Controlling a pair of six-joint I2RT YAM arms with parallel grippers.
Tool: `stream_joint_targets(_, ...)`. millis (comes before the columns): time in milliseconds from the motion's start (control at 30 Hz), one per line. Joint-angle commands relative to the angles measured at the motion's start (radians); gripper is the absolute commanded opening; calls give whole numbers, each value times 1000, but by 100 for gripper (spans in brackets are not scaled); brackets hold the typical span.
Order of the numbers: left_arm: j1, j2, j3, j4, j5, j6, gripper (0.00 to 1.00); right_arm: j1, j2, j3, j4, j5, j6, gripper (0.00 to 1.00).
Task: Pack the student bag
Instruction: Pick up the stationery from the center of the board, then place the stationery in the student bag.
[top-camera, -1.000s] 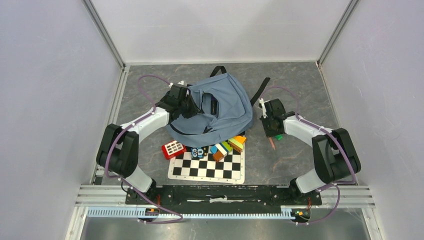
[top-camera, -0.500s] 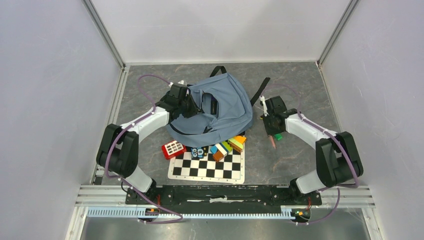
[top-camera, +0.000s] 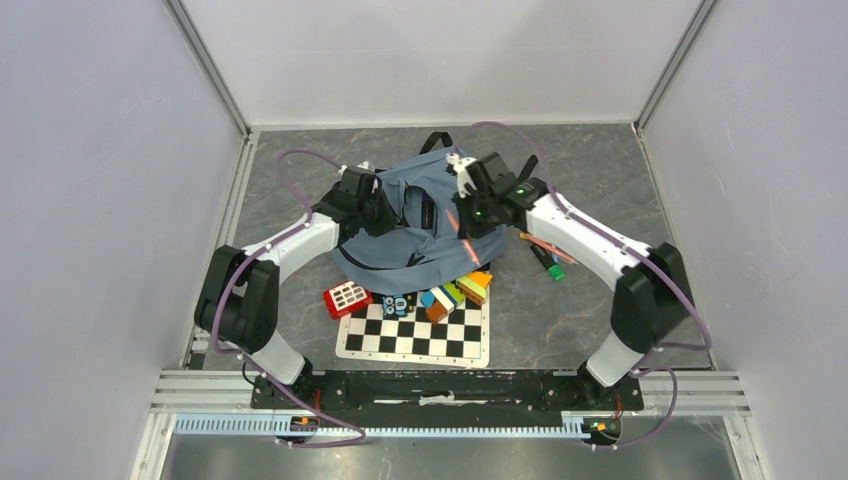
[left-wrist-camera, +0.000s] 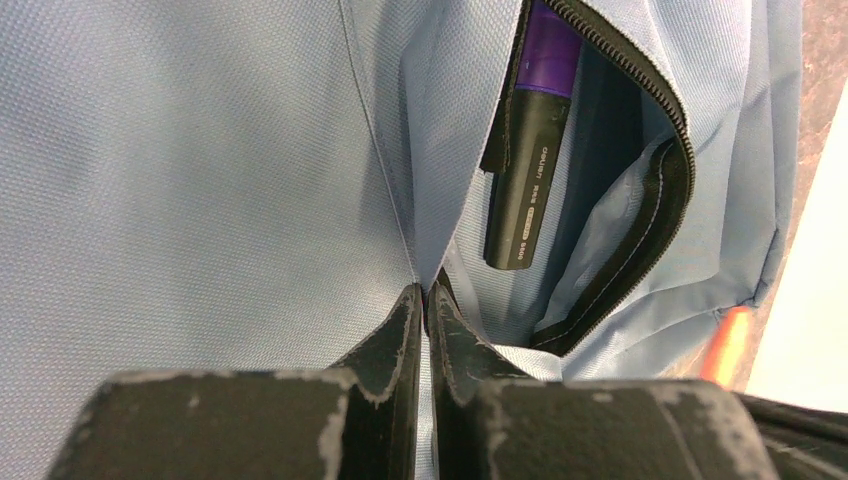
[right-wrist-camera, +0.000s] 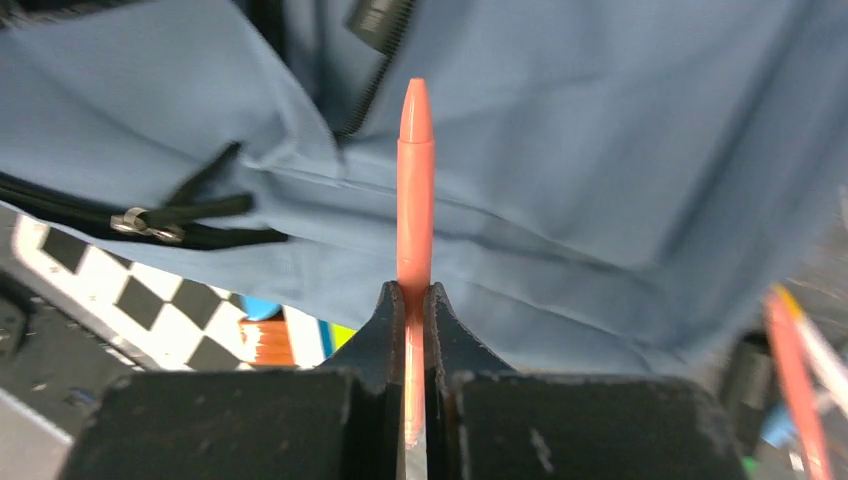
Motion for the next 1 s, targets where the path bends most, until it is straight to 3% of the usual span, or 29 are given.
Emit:
stream_joint_targets(0,2,-2,28,18,27,-18,10,36,119,133,-63,-89,146,0)
stream_joint_targets(200,2,-16,-5,35,41,-13,11,65,248,299,-120,-98,189,0)
stream_joint_targets(533,1,-34,-40,71,44,-19,10,76,379,436,-210,-51,257,0)
stream_joint_targets(967,-1,-24,-57,105,67,-27,10,67,565,713,-248,138,328,0)
